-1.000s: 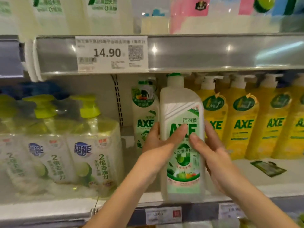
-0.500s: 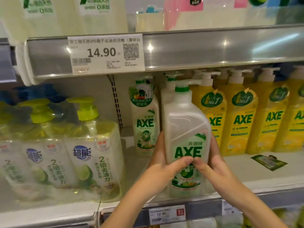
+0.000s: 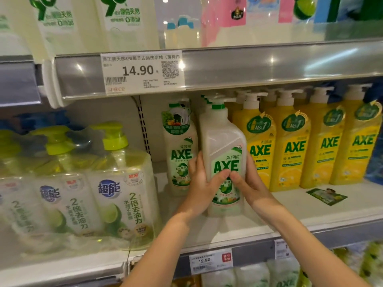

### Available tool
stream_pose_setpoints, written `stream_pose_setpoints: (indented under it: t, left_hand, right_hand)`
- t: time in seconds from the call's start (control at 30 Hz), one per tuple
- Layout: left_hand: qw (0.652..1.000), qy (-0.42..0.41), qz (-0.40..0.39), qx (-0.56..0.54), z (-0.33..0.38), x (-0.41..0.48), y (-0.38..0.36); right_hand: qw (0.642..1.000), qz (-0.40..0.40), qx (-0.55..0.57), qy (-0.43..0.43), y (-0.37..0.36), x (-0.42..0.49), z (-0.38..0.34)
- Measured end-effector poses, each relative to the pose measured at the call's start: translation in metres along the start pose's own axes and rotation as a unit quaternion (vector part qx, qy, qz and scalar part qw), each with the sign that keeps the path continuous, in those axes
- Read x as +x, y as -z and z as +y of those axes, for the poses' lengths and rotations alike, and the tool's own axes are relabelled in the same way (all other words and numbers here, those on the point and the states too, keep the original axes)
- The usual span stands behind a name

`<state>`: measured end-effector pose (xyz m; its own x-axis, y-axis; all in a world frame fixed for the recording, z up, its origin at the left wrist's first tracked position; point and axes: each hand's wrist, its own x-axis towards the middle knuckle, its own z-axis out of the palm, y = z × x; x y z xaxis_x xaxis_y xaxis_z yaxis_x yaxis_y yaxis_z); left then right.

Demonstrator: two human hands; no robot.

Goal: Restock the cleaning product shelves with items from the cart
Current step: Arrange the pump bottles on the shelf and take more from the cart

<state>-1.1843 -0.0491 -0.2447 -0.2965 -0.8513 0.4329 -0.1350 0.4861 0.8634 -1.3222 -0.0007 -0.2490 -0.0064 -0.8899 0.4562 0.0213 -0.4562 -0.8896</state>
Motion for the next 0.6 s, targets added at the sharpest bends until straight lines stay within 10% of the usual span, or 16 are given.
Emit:
stream_pose_setpoints:
  t: [0.4, 0.6]
  left_hand:
    - [0.998, 0.001, 0.059, 0.012, -0.011, 0.001, -0.012]
    - [0.998, 0.019, 0.054, 0.027, -0.009, 0.001, -0.012]
  right_hand:
    - [0.918, 0.226, -0.309, 0.105, -0.008, -0.004, 0.025]
    - [0.934, 0.231, -0.26, 0.083, -0.01, -0.002, 0.022]
